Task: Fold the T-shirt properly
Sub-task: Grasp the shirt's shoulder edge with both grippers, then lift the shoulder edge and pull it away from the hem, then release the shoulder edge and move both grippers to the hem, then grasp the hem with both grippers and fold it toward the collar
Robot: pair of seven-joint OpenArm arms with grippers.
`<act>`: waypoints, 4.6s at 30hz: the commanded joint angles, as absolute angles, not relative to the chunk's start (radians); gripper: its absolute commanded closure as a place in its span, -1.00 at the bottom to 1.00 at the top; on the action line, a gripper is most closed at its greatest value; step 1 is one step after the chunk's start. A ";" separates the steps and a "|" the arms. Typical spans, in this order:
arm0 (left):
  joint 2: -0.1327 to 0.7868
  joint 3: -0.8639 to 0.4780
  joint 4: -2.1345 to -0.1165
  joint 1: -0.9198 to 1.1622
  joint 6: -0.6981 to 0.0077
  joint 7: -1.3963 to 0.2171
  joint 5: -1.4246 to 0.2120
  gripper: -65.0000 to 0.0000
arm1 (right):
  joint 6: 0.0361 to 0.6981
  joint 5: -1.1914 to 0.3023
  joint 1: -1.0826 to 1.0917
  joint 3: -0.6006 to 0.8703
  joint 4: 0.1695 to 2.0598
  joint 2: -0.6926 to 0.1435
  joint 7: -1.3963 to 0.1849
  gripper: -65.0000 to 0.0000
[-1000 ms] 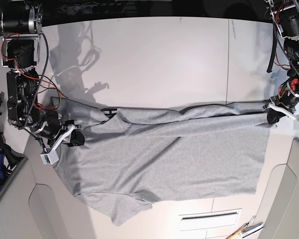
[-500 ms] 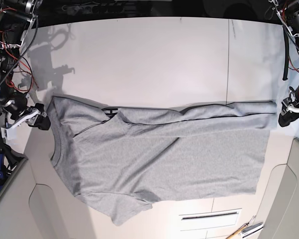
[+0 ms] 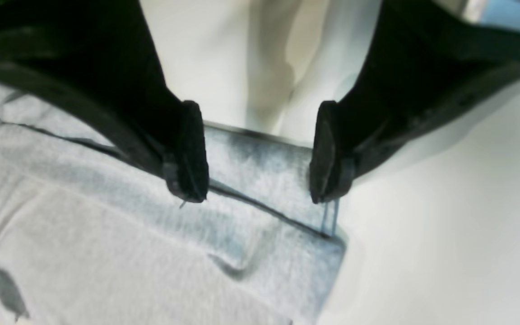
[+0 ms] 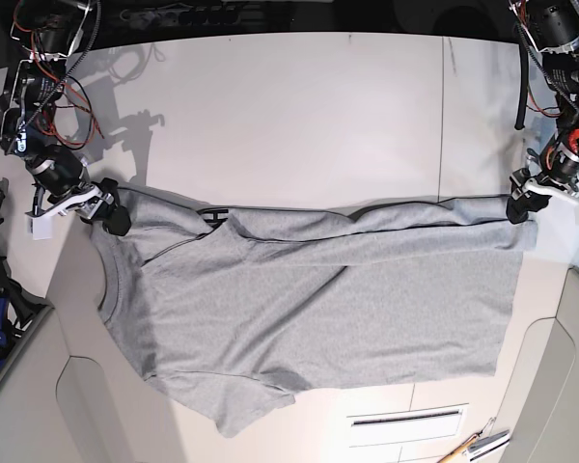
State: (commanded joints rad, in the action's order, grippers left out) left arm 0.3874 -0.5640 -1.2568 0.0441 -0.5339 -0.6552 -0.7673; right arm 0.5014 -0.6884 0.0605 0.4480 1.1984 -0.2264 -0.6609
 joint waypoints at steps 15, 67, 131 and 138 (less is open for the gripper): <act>0.385 -0.496 -1.164 0.031 -0.591 -0.555 -0.721 0.80 | 0.514 -0.654 0.077 0.388 1.178 -0.185 -0.601 0.89; 0.410 -0.602 -1.895 0.670 -0.629 -0.835 -0.939 0.01 | 0.599 -0.995 -0.393 0.822 1.621 -0.422 -0.965 -0.01; 0.469 -0.215 -1.096 -0.336 -0.599 -0.781 -0.612 1.00 | 0.599 -0.463 0.570 0.292 0.793 -0.390 -0.660 1.00; 0.524 -0.215 -1.396 -0.172 -0.614 -0.861 -0.654 1.00 | 0.610 -0.690 0.484 0.292 0.920 -0.517 -0.797 1.00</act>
State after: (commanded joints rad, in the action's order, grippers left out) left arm 0.5240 -0.2153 -1.3956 -0.1719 -0.6140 -0.8612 -0.6537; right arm 0.6098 -0.6895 0.4843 0.2924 0.9199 -0.5171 -0.7975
